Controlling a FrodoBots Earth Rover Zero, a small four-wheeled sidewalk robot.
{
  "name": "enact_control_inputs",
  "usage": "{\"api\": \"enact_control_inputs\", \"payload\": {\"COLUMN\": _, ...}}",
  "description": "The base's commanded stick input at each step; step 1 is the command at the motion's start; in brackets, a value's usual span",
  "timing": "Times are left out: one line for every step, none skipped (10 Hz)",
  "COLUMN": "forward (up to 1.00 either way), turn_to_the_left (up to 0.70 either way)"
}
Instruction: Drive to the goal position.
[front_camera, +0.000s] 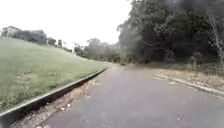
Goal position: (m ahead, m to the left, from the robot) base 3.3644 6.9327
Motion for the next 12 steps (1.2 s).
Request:
{"api": "enact_control_inputs", "payload": {"forward": 0.5, "turn_to_the_left": 0.0}}
{"api": "enact_control_inputs", "payload": {"forward": 0.5, "turn_to_the_left": 0.0}}
{"api": "enact_control_inputs", "payload": {"forward": 0.5, "turn_to_the_left": 0.0}}
{"api": "enact_control_inputs", "payload": {"forward": 0.5, "turn_to_the_left": 0.0}}
{"api": "enact_control_inputs", "payload": {"forward": 0.5, "turn_to_the_left": 0.0}}
{"api": "enact_control_inputs", "payload": {"forward": 0.5, "turn_to_the_left": 0.0}}
{"api": "enact_control_inputs", "payload": {"forward": 0.5, "turn_to_the_left": 0.0}}
{"api": "enact_control_inputs", "payload": {"forward": 0.5, "turn_to_the_left": 0.0}}
{"api": "enact_control_inputs", "payload": {"forward": 0.5, "turn_to_the_left": 0.0}}
{"api": "enact_control_inputs", "payload": {"forward": 0.5, "turn_to_the_left": 0.0}}
{"api": "enact_control_inputs", "payload": {"forward": 0.5, "turn_to_the_left": 0.0}}
{"api": "enact_control_inputs", "payload": {"forward": 0.5, "turn_to_the_left": 0.0}}
